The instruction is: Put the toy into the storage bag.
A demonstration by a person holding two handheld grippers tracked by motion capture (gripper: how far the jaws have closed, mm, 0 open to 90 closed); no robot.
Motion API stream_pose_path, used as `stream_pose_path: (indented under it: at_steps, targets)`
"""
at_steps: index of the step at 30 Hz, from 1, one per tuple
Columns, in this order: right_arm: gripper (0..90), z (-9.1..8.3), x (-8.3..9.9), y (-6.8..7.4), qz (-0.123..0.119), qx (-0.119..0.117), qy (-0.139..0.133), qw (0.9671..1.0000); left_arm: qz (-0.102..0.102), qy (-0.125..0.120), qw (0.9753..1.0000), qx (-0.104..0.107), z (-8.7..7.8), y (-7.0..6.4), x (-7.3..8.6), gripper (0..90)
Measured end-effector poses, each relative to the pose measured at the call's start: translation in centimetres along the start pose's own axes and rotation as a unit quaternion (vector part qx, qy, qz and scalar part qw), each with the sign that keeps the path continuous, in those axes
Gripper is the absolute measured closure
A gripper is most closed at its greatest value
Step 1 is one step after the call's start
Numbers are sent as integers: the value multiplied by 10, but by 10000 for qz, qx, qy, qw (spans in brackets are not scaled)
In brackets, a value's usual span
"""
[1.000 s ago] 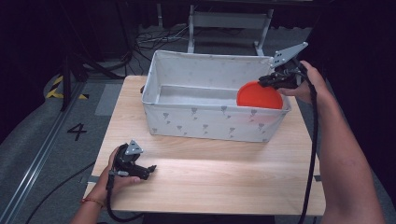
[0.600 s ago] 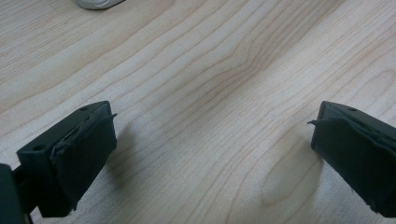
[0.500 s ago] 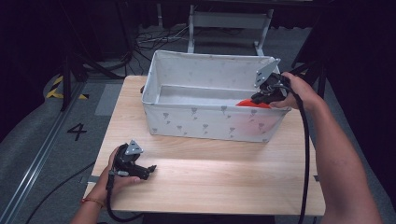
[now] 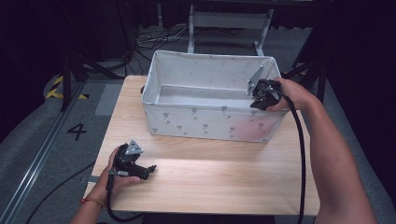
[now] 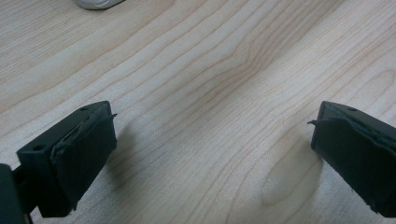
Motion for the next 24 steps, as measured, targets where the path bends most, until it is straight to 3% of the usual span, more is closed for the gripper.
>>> stream_pose_path:
  at_steps: [5, 14, 17, 24]
  targets:
    - [820, 1, 0, -3, 96, 114, -46, 9999, -29, -7, 10000, 5, 0, 0, 0, 4]
    - [786, -3, -4, -3, 116, 197, -426, 9988, -33, -4, 10000, 9, 0, -1, 0, 5]
    - [751, -5, -5, -5, 173, 326, -526, 9979, -34, -4, 10000, 7, 0, -1, 0, 5]
    - [699, -19, -8, -5, 243, 572, -1122, 9917, -33, -5, 10000, 5, 0, -1, 0, 5]
Point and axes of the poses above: each handheld gripper's, and its own axes: z roughly forward along the jaws, x roughly out of its underside, y roughly to its left, the point moved 10 cm from there along z, roughly forward along the jaws, and after that the axes turned 14 degrees about -x, right-handed, at the moved point
